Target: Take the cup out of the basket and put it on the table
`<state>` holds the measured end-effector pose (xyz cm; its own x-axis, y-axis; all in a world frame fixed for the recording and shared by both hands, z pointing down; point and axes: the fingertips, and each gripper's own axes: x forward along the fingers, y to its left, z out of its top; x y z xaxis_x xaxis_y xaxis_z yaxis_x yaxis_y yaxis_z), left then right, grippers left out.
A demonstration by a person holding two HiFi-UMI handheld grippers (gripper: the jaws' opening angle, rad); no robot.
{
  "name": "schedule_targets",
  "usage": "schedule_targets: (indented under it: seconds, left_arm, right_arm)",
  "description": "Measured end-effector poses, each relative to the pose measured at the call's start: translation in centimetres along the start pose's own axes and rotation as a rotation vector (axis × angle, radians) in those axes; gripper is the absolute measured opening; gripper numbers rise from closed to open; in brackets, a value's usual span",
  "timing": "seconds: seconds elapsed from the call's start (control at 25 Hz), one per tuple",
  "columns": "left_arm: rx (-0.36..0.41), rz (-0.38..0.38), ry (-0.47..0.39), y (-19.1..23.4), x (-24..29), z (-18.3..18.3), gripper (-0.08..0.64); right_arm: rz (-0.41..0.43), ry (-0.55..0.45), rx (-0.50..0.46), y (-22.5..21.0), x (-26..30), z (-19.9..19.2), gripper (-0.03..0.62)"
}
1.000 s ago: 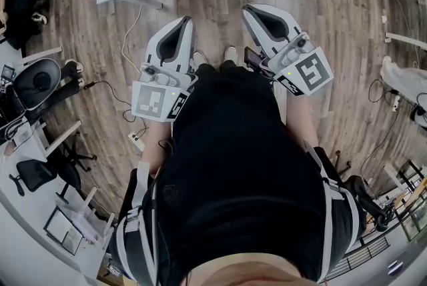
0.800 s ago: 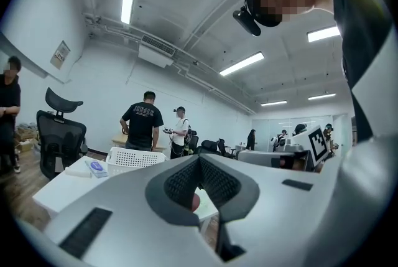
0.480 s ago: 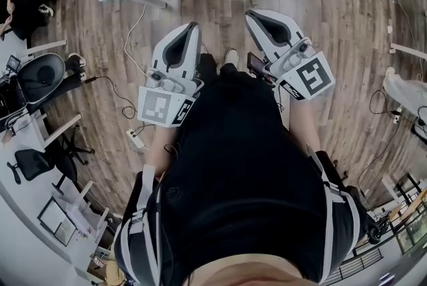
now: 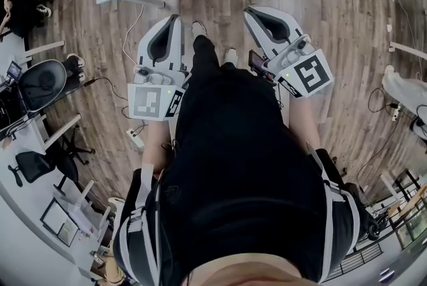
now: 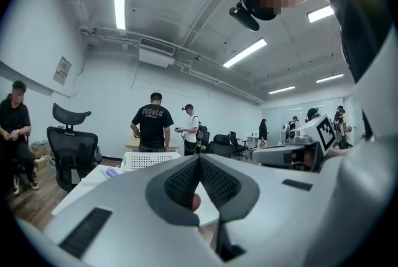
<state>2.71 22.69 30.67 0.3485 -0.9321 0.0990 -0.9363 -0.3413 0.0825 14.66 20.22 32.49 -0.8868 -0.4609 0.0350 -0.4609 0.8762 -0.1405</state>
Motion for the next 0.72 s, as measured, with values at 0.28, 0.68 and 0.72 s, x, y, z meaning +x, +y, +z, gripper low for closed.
schedule_targets:
  seconds: [0.28, 0.68, 0.72]
  left_arm:
    - [0.026, -0.018, -0.004, 4.4, 2.3, 0.6, 0.017]
    - [0.095, -0.032, 0.007, 11.1, 6.3, 1.7, 0.018]
    - [0.092, -0.035, 0.005, 11.7, 6.4, 1.7, 0.018]
  right_arm:
    - [-0.034, 0.014, -0.024, -1.4, 3.9, 0.8, 0.018]
    - [-0.066, 0.033, -0.050, -4.1, 10.8, 2.0, 0.018]
    - [-0.068, 0.036, -0.051, -4.2, 11.4, 2.0, 0.018]
